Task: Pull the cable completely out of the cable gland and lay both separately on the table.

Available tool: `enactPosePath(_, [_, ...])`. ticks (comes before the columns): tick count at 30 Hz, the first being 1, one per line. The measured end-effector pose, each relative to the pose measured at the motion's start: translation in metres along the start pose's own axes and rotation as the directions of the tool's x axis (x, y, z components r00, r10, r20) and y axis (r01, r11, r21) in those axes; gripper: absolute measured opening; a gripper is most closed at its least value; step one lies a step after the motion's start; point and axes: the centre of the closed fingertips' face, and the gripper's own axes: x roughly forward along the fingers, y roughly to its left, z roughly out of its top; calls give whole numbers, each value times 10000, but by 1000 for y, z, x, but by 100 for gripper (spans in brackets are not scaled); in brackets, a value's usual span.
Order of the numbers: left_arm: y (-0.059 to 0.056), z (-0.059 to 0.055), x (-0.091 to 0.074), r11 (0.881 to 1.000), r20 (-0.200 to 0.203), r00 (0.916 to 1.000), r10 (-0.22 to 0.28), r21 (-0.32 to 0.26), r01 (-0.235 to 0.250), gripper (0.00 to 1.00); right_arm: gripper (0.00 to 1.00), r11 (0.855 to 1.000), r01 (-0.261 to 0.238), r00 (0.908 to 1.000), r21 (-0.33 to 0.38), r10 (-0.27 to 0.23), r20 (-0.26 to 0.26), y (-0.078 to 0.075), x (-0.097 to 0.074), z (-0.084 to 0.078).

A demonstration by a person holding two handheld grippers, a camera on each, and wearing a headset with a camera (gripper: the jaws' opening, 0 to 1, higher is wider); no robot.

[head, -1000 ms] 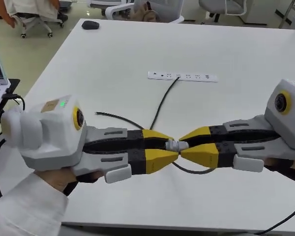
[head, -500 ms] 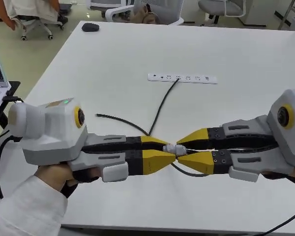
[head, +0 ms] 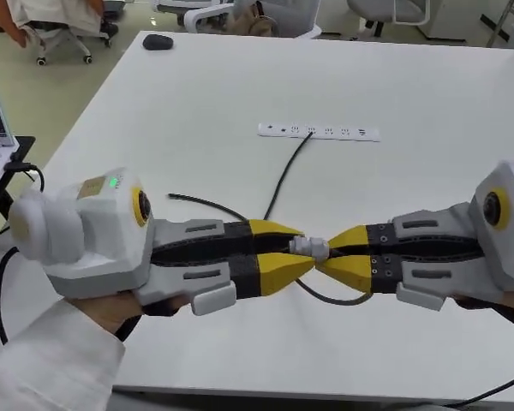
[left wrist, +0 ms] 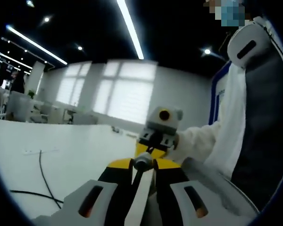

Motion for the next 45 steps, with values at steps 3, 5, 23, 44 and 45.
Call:
enactPosePath(3, [-3,-1,3,9999,12,10000,-33,106,33,34,2,10000,9,9998,87,-11,190,1,2,3])
enactPosePath(5, [-1,-3,3,9998,-56,10000,-32,182,33,30,2,9997,-185,9994,153,180,291,5,3,7])
enactPosePath(23, [0,-6,0,9973,-329,9993,-192,-718,168,17,2,9978,-318,9995,586,322,-58,5,9,-3])
enactPosePath(44, [12,-1,-7,9950,-156,9992,375,-921,-387,17,2,9916,954,9755,870,-757,-2064,-15,-35,-78])
enactPosePath(45, [12,-2,-7,9951,-184,9992,345,-923,-361,17,2,9910,993,9743,900,-785,-2111,-15,-37,-81])
